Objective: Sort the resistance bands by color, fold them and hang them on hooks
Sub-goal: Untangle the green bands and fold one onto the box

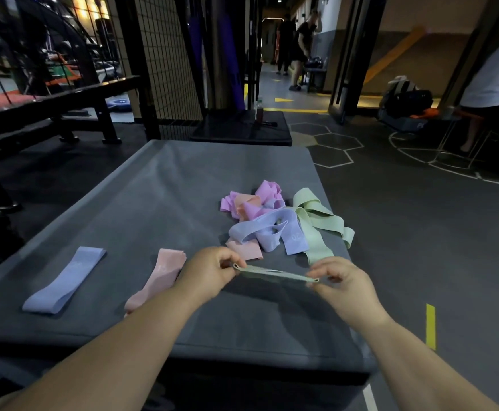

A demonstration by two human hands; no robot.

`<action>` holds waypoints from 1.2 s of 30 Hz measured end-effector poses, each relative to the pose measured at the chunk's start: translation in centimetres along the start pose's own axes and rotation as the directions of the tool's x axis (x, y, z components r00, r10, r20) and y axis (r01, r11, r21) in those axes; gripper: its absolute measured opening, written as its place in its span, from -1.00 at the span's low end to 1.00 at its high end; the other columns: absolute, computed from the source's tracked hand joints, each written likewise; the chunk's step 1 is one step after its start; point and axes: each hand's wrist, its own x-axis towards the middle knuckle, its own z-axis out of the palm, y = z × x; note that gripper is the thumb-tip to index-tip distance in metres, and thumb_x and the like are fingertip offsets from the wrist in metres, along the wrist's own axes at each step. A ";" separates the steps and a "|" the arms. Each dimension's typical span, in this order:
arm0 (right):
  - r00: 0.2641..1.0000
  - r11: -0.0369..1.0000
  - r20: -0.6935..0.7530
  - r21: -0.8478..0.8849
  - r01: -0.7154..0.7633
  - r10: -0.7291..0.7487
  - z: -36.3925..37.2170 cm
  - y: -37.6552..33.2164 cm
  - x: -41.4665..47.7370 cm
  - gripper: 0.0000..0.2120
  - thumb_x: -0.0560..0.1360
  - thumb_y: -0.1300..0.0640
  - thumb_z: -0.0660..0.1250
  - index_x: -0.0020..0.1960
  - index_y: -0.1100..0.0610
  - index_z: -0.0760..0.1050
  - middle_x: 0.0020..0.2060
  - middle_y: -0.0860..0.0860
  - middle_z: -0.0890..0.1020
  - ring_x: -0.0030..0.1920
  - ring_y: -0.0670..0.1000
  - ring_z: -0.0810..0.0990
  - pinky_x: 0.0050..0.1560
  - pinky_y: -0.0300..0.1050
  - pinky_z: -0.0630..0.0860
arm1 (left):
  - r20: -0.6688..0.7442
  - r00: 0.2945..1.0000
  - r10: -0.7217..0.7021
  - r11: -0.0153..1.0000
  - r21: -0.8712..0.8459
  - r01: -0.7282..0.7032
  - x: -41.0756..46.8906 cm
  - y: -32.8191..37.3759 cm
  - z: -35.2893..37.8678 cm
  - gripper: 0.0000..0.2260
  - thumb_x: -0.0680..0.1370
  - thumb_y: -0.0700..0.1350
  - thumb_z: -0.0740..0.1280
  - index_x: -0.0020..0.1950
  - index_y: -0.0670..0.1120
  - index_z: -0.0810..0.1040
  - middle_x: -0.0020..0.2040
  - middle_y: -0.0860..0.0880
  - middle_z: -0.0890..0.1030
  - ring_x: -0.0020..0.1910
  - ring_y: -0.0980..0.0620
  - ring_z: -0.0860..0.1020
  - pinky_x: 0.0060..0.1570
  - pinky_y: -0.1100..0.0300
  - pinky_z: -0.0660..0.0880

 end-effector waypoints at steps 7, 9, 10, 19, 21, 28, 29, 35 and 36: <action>0.944 0.939 0.315 -0.286 0.191 -0.096 -0.5 1.0 -0.5 -0.56 0.33 0.25 0.56 -0.24 -0.34 0.62 -0.11 -0.34 0.62 0.02 -0.25 0.56 -0.01 -0.47 0.40 | 0.142 0.966 0.217 0.952 0.186 -0.241 -1.2 -2.8 -0.4 -0.72 0.41 -0.26 0.47 -0.09 0.15 0.69 -0.18 0.32 0.58 -0.03 0.21 0.58 0.10 0.20 0.50; 0.919 0.927 0.391 -0.323 0.188 -0.050 -0.6 1.2 -0.6 -0.51 0.32 0.18 0.57 -0.33 -0.46 0.55 -0.20 -0.27 0.65 0.02 -0.26 0.56 0.01 -0.43 0.42 | 0.190 0.950 0.249 0.932 0.220 -0.288 -1.6 -3.1 -0.2 -0.79 0.43 -0.20 0.48 -0.09 0.12 0.72 -0.11 0.23 0.63 0.01 0.22 0.54 0.13 0.29 0.44; 0.908 0.922 0.417 -0.339 0.186 -0.029 -0.7 1.2 -0.7 -0.52 0.32 0.16 0.57 -0.33 -0.46 0.56 -0.20 -0.28 0.64 0.04 -0.28 0.54 0.03 -0.45 0.42 | 0.218 0.942 0.254 0.924 0.234 -0.303 -1.7 -3.2 -0.3 -0.81 0.45 -0.18 0.46 -0.06 0.11 0.72 -0.07 0.19 0.64 0.03 0.22 0.53 0.14 0.32 0.42; 0.891 0.900 0.452 -0.376 0.219 -0.028 -0.3 0.6 -0.9 -0.70 0.46 -0.07 0.46 -0.42 -0.19 0.49 -0.26 -0.15 0.63 -0.04 -0.17 0.52 -0.01 -0.34 0.38 | 0.242 0.946 0.215 0.928 0.252 -0.275 -2.1 -2.6 -0.4 -0.76 0.61 0.05 0.26 0.24 0.15 0.59 0.03 0.13 0.61 0.07 0.20 0.43 0.10 0.34 0.32; 0.919 0.901 0.395 -0.395 0.180 -0.011 0.3 0.7 -1.3 -0.74 0.40 -0.05 0.50 -0.38 -0.19 0.48 -0.27 -0.16 0.60 -0.04 -0.18 0.49 0.01 -0.32 0.38 | 0.146 0.962 0.232 0.941 0.216 -0.260 -2.6 -2.6 0.6 -0.77 0.58 0.03 0.32 0.23 0.10 0.61 0.02 0.12 0.64 0.08 0.13 0.48 0.09 0.31 0.35; 0.939 0.890 0.343 -0.429 0.154 0.003 0.8 1.0 -2.0 -0.92 0.54 -0.05 0.34 0.00 -0.21 0.58 -0.15 -0.33 0.55 0.06 -0.20 0.41 0.22 -0.19 0.35 | 0.038 0.977 0.210 0.964 0.159 -0.213 -2.4 -3.5 2.0 -0.76 0.46 -0.05 0.48 0.11 0.08 0.66 -0.17 0.24 0.52 -0.05 0.11 0.46 0.04 0.28 0.39; 0.944 0.893 0.329 -0.427 0.139 0.010 0.9 1.1 -2.0 -0.90 0.56 -0.03 0.32 0.02 -0.20 0.59 -0.15 -0.34 0.56 0.07 -0.19 0.42 0.23 -0.18 0.35 | 0.038 0.980 0.194 0.967 0.161 -0.197 -2.4 -3.5 2.0 -0.76 0.45 -0.03 0.48 0.11 0.11 0.66 -0.17 0.26 0.52 -0.03 0.11 0.46 0.07 0.25 0.40; 0.969 0.889 0.246 -0.450 0.082 0.036 1.5 1.2 -2.0 -0.81 0.48 0.01 0.42 0.06 -0.22 0.56 -0.23 -0.30 0.58 0.03 -0.18 0.40 0.21 -0.16 0.37 | 0.070 0.992 0.108 0.981 0.156 -0.118 -2.1 -3.3 2.0 -0.67 0.45 -0.04 0.48 0.20 0.16 0.59 -0.14 0.31 0.53 0.05 0.13 0.44 0.18 0.16 0.38; 0.972 0.881 0.232 -0.467 0.074 0.041 1.6 1.1 -2.0 -0.77 0.48 0.01 0.42 0.12 -0.19 0.56 -0.21 -0.30 0.58 0.04 -0.17 0.39 0.20 -0.18 0.35 | 0.078 0.993 0.094 0.982 0.156 -0.105 -2.0 -3.2 2.0 -0.64 0.45 -0.04 0.48 0.23 0.16 0.57 -0.13 0.30 0.52 0.05 0.14 0.43 0.20 0.15 0.38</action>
